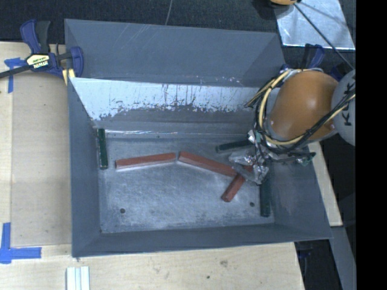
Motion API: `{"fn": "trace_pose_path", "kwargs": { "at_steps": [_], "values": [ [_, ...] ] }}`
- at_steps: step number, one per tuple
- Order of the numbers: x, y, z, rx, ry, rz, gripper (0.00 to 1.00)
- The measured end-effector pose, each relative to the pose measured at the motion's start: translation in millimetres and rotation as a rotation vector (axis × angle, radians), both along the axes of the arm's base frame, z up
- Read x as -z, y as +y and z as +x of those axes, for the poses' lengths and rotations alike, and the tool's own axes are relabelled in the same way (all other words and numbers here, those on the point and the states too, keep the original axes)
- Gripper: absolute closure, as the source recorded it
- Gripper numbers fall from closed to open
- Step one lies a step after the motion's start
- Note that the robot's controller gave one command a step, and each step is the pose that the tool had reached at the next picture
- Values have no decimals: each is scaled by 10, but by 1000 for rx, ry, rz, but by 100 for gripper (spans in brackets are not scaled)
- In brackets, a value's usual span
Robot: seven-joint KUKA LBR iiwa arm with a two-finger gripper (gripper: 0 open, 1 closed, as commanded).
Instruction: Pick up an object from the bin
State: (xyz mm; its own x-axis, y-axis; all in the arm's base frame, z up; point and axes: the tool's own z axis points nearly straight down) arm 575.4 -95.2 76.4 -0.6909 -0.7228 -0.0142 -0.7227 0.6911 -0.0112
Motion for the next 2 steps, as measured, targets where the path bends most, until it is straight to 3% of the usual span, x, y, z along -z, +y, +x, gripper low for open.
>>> {"fn": "trace_pose_path", "kwargs": {
  "at_steps": [1, 2],
  "values": [
    [52, -17, -40, 2, 12, -2, 0],
    [38, -11, -25, 3, 7, -1, 100]
  ]
}}
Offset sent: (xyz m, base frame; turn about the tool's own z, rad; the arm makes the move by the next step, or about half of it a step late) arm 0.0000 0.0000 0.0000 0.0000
